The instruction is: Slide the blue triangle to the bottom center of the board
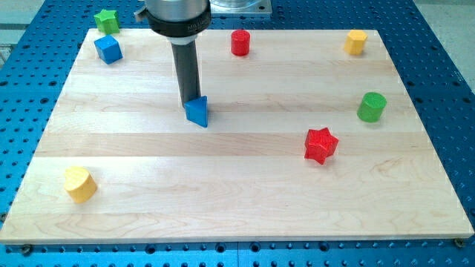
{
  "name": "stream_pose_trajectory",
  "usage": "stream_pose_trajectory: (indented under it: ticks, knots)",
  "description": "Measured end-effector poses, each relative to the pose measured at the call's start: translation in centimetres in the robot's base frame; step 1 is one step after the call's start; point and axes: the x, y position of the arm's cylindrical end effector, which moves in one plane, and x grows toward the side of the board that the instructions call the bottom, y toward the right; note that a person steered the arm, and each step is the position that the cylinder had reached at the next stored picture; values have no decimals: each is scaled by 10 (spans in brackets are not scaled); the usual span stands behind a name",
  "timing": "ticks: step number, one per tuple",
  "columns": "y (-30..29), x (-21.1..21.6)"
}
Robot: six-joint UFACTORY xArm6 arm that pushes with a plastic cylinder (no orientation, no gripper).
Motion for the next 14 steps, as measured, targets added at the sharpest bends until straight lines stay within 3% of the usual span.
stream_pose_trajectory:
  ticks: [1, 2, 4, 10, 12, 14]
  knots:
    - [2, 25]
    - [1, 19]
    - [32, 50]
    - [29, 54]
    - [29, 97]
    - [29, 95]
